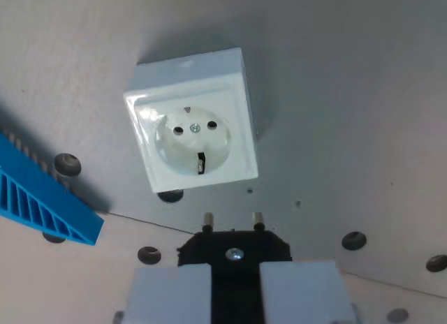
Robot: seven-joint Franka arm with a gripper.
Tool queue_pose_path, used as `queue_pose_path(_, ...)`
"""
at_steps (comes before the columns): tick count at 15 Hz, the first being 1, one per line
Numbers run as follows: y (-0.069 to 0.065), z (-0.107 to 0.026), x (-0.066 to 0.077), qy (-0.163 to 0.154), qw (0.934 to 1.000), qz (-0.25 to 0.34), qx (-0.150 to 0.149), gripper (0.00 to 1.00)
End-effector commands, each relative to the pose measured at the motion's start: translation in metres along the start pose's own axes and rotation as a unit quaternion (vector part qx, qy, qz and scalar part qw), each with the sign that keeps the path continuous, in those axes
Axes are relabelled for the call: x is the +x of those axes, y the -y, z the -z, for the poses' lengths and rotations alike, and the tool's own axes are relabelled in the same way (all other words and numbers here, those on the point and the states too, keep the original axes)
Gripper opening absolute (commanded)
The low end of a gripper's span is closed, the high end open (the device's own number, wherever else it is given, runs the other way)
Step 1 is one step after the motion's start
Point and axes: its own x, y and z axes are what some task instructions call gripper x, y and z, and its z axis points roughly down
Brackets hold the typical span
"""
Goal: Move above the white socket
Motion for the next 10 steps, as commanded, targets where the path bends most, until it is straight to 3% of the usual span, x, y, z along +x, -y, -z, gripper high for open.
queue_pose_path(1,0.007,-0.017,-0.005,-0.053,0.9977,0.040,-0.014,0.00)
queue_pose_path(10,0.018,-0.058,-0.005,-0.052,0.9974,0.048,-0.017,0.00)
